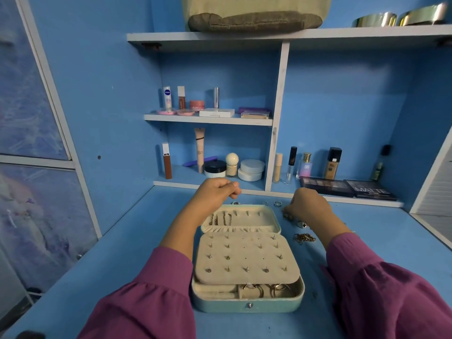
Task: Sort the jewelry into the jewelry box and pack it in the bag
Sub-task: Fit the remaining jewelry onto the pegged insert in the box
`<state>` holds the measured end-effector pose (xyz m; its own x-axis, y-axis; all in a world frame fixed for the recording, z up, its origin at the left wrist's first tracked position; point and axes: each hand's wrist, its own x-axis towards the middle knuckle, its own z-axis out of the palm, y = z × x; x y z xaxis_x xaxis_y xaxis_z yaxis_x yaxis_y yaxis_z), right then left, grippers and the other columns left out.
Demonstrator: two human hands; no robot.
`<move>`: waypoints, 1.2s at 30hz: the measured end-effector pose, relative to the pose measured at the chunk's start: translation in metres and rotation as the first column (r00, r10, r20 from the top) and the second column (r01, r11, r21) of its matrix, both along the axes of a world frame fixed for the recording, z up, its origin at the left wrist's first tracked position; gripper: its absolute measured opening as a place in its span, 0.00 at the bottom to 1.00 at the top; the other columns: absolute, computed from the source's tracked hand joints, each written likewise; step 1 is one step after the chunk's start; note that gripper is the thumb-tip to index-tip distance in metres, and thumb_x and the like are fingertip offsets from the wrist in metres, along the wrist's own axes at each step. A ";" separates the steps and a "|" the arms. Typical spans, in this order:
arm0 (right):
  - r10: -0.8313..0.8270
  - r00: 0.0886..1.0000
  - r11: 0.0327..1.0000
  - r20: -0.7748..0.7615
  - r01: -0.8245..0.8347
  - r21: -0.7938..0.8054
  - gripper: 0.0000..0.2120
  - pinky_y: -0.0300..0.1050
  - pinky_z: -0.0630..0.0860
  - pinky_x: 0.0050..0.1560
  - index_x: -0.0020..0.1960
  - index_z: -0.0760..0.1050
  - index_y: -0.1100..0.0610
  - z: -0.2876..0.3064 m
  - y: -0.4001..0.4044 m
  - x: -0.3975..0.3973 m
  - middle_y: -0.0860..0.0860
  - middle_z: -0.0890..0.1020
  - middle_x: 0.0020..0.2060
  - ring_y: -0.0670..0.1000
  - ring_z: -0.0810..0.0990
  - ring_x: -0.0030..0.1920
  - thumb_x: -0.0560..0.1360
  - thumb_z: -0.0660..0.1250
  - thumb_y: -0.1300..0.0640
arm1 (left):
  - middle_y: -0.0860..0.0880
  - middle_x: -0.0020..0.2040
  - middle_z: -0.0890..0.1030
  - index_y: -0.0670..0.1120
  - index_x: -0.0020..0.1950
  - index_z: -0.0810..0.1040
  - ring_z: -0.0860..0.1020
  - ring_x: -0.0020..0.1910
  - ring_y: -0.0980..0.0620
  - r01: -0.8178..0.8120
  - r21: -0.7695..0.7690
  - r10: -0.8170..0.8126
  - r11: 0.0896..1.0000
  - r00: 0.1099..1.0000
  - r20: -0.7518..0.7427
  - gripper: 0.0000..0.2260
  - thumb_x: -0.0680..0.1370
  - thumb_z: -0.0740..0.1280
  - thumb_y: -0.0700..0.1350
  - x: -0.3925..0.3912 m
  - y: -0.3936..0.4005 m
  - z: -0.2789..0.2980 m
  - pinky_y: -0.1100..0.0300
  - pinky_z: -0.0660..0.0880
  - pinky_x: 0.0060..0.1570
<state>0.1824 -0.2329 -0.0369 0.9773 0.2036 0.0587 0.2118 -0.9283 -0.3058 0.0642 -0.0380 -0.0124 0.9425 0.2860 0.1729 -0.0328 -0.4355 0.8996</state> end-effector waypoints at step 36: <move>0.406 0.913 0.353 -0.043 -0.113 0.929 0.10 0.42 0.74 0.38 0.45 0.75 0.62 0.052 0.026 -0.049 0.55 0.83 0.37 0.50 0.83 0.38 0.79 0.58 0.60 | 0.51 0.45 0.85 0.46 0.47 0.83 0.82 0.47 0.58 0.159 -0.203 -0.149 0.966 0.987 0.062 0.07 0.72 0.73 0.38 -0.002 -0.005 -0.011 0.69 0.75 0.48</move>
<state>0.1335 -0.2065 0.0152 0.8920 0.4194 0.1687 0.1787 0.0157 -0.9838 0.0626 -0.0429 -0.0236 0.9705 0.1721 0.1690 -0.1280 -0.2265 0.9656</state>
